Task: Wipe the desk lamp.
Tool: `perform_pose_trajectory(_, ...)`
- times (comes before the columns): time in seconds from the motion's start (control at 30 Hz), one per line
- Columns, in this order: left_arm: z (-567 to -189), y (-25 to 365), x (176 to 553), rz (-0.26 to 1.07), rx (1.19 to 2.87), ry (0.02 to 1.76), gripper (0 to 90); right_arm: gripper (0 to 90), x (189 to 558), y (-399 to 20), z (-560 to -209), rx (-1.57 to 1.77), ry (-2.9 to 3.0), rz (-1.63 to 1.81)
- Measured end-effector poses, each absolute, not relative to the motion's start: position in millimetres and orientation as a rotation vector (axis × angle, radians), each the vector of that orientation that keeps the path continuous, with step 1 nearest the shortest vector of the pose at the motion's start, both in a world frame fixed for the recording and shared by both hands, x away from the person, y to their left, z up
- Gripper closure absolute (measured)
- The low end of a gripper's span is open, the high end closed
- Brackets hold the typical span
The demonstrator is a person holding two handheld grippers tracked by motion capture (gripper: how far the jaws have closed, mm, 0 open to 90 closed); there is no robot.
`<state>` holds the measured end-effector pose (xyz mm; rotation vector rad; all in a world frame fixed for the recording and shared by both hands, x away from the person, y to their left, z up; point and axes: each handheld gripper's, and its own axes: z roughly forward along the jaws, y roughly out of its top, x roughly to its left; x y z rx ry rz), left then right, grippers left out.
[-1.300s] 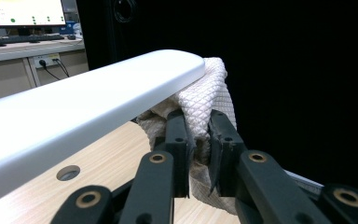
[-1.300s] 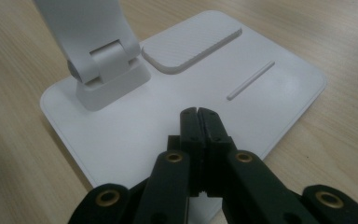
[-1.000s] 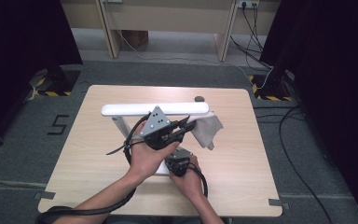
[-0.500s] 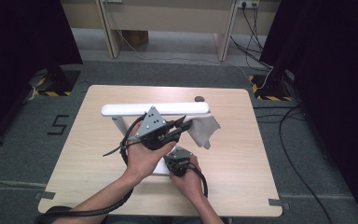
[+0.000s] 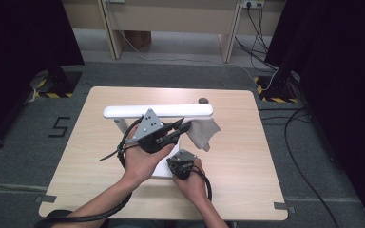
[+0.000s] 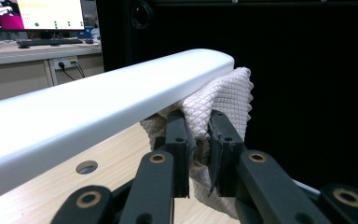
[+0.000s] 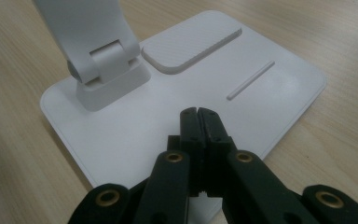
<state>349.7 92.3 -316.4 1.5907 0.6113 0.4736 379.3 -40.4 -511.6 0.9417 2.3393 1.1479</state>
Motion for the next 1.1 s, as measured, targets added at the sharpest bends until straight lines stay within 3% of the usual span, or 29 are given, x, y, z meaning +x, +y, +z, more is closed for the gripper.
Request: perform_pose_trajectory(1.1, -318.3, 111.3, 346.9, 0.497, 1.576, 0.639, 80.2, 90.0, 379.1, -40.0, -511.4, 0.949, 2.339, 1.147)
